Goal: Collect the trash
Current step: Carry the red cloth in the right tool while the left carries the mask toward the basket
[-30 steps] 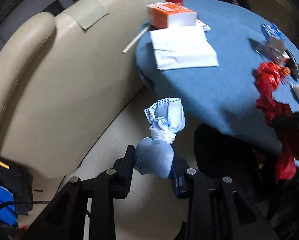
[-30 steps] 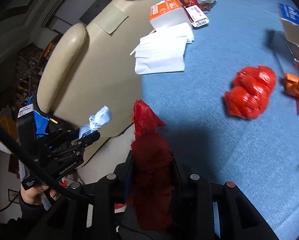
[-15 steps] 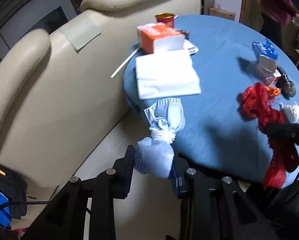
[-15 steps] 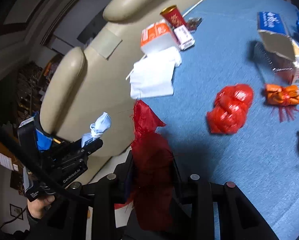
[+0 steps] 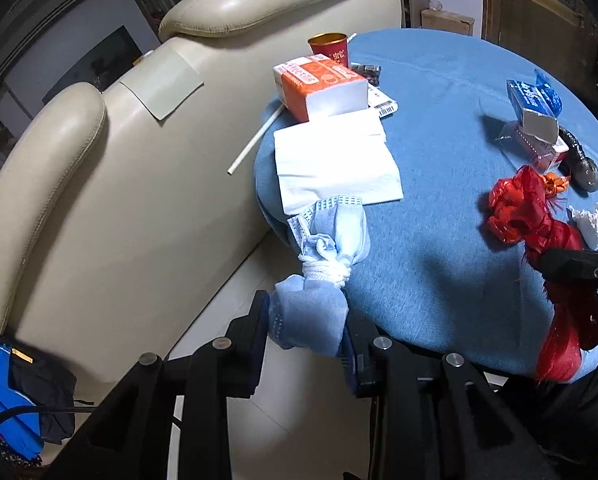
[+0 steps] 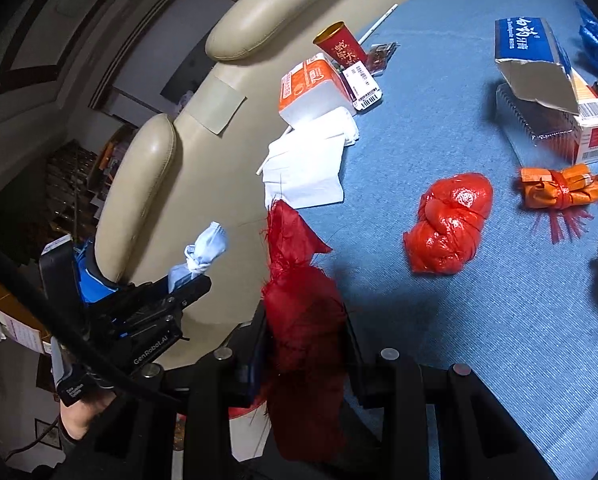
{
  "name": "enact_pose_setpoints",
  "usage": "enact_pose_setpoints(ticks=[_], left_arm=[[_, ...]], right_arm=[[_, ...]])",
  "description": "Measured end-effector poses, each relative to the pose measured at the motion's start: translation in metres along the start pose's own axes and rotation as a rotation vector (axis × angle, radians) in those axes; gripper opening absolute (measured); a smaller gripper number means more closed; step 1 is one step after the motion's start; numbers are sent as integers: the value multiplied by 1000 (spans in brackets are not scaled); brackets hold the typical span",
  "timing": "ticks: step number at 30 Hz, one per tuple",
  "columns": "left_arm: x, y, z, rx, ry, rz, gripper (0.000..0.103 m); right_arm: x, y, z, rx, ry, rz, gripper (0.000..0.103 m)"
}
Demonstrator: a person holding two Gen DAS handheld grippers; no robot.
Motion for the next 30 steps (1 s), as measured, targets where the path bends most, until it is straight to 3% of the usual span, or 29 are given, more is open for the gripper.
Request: enact_pose_setpoints(ticks=[10,19,30], left_arm=[[32,42,18,104,-36,-23,33],[100,79,30,212,-123,-83,33],[196,121,64,326,-238,-197,33]], right_arm=[[19,30,52,162,3,-60,36],[63,53,131,342,4,-176,36],[133,42,232,542,-6,-326,36]])
Point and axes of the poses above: each gripper's, at about its wrist camera, not at the fingertips, and z roughly against the way its jaws point, x to its right, y to its top, the point moved 8 cm from there along -z, roughly the way its jaws point, and after that the axes turned 12 degrees about -z, right-handed, at the moved point
